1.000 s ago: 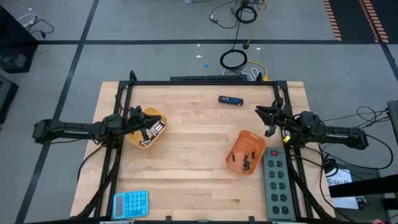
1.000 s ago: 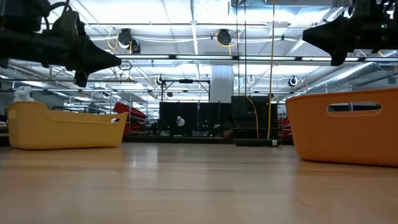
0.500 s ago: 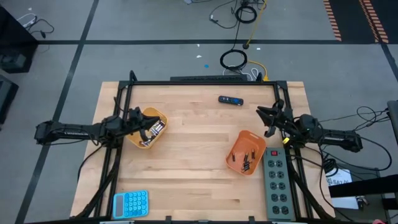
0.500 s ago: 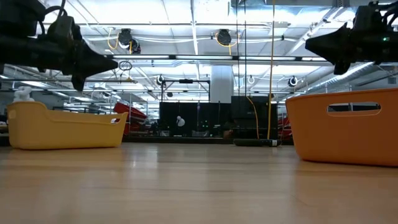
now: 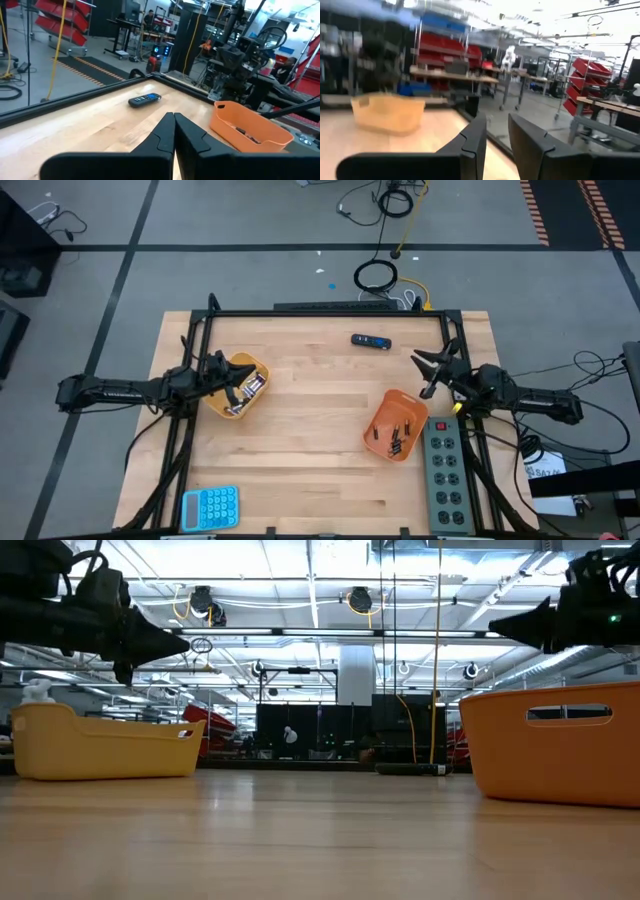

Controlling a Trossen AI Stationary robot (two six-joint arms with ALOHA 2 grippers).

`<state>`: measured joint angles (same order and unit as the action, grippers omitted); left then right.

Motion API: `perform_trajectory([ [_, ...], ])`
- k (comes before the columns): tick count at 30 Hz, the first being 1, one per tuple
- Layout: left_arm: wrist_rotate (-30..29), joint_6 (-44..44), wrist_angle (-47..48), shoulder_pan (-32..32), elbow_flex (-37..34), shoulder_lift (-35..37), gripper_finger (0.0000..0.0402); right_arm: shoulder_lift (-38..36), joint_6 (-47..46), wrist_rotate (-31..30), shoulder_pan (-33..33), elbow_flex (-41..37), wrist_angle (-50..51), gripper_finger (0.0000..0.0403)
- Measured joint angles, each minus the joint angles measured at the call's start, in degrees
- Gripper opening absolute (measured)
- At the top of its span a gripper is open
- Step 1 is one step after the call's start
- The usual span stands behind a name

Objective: Sort batteries
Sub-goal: Return to Home Position

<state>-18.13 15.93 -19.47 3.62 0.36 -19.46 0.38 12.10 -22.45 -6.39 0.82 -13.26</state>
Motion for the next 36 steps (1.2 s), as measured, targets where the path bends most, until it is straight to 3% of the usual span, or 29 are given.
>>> perform_trajectory([
  [3,-0.31,-1.28,1.46,0.00,-0.02,0.00,0.0009,0.00,2.35,-0.08,0.00,0.00,3.64,0.0073],
  [10,-1.05,-14.72,6.04,0.00,-0.04,0.00,0.0009,0.00,1.82,-0.01,0.00,0.00,7.74,0.0073],
  [36,-1.05,-14.87,6.55,0.00,-0.07,0.00,0.0009,0.00,1.68,0.03,0.00,0.00,7.96,0.0073],
])
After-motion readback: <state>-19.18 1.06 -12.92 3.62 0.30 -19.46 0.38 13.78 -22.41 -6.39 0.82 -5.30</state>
